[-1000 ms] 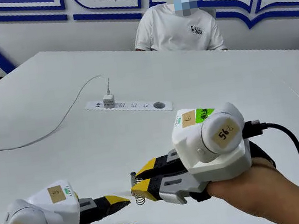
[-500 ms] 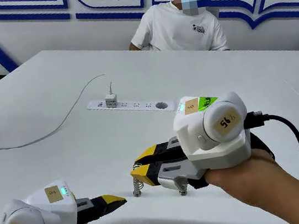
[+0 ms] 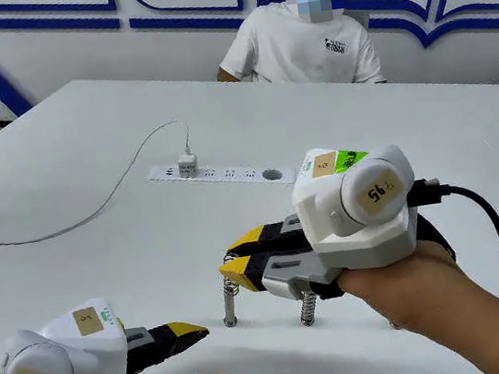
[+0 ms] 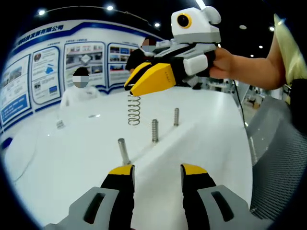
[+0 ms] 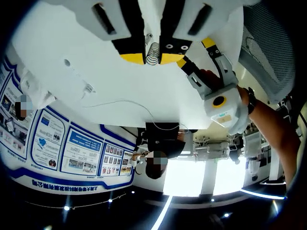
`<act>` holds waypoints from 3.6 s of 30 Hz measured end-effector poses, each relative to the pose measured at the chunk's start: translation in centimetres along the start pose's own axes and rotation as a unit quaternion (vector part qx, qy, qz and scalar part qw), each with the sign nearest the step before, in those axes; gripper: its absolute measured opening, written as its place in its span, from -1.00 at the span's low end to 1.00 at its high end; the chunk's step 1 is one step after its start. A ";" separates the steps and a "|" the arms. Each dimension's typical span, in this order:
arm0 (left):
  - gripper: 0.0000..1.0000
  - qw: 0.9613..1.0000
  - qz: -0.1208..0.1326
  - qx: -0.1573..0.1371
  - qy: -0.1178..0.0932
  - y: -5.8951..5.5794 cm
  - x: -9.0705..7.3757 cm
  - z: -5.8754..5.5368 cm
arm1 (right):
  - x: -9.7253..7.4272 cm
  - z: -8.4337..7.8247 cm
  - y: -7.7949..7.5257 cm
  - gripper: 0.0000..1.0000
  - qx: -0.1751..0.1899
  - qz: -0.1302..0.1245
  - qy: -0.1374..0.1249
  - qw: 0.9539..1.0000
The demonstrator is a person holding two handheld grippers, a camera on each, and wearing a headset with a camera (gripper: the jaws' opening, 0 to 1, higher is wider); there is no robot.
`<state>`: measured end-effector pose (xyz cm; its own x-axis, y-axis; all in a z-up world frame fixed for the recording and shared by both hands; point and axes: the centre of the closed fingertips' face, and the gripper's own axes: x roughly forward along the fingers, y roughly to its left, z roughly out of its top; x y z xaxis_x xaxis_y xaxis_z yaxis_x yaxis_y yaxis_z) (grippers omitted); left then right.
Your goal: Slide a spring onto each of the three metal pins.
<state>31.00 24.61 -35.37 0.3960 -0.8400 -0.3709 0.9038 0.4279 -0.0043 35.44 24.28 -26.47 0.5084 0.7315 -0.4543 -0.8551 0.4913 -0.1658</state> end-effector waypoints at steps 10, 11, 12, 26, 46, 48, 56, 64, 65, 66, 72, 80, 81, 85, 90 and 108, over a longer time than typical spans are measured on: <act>-0.15 1.000 0.008 -0.005 -0.003 0.5 -0.2 -0.1 | 0.8 -0.3 -1.0 -0.76 0.005 -0.012 0.001 1.000; -0.14 1.000 0.009 -0.006 -0.003 0.5 -0.2 -0.1 | 0.9 -0.4 -1.2 -0.76 0.006 -0.014 0.000 1.000; -0.14 1.000 0.009 -0.007 -0.003 0.6 -0.2 -0.1 | 1.0 -0.4 -1.4 -0.76 0.008 -0.016 0.000 1.000; 0.01 1.000 0.018 -0.015 -0.004 1.0 -0.2 -0.3 | 2.7 -1.7 -2.1 -0.76 0.015 -0.020 0.011 1.000; 0.05 1.000 0.019 -0.021 -0.002 1.2 -0.2 -0.6 | 3.6 -3.2 -2.1 -0.76 0.027 -0.016 0.026 0.999; 0.05 1.000 0.019 -0.021 -0.001 1.3 -0.3 -0.7 | 3.7 -3.5 -2.0 -0.76 0.026 -0.015 0.028 0.999; 0.05 1.000 0.018 -0.023 -0.001 1.2 -0.2 -0.8 | 4.4 -4.6 -1.7 -0.76 0.030 -0.011 0.041 0.999; 0.05 1.000 0.018 -0.025 0.000 1.2 -0.3 -1.0 | 5.1 -5.7 -1.4 -0.76 0.031 -0.006 0.055 0.998; 0.05 1.000 0.018 -0.025 0.001 1.2 -0.3 -1.0 | 5.1 -5.8 -1.4 -0.76 0.030 -0.006 0.057 0.998; 0.05 1.000 0.019 -0.025 0.001 1.3 -0.2 -1.0 | 5.2 -6.0 -1.3 -0.76 0.028 -0.005 0.060 0.998; 0.05 0.999 0.019 -0.027 0.001 1.3 -0.2 -1.1 | 5.7 -6.7 -1.1 -0.76 0.028 -0.002 0.069 0.997; 0.05 0.999 0.022 -0.028 0.001 1.4 -0.3 -1.2 | 6.2 -7.5 -1.0 -0.76 0.034 0.000 0.081 0.996; 0.05 0.999 0.022 -0.029 0.001 1.4 -0.3 -1.2 | 6.3 -7.7 -1.0 -0.76 0.036 0.001 0.084 0.996; 0.05 0.999 0.024 -0.030 0.001 1.5 -0.3 -1.3 | 6.3 -7.8 -1.0 -0.76 0.040 0.001 0.085 0.996; 0.05 0.999 0.025 -0.030 0.001 1.7 -0.4 -1.3 | 6.4 -8.0 -1.0 -0.75 0.041 0.001 0.087 0.995; 0.08 0.999 0.028 -0.028 -0.002 1.8 -0.5 -0.9 | 4.6 -7.8 -0.4 -0.64 0.052 -0.010 0.078 0.996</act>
<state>32.31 26.14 -36.02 0.4472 -0.8150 -0.3685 0.8695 0.4927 -0.0345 37.32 23.83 -35.31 0.4963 0.6427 -0.5836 -0.8254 0.5577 -0.0876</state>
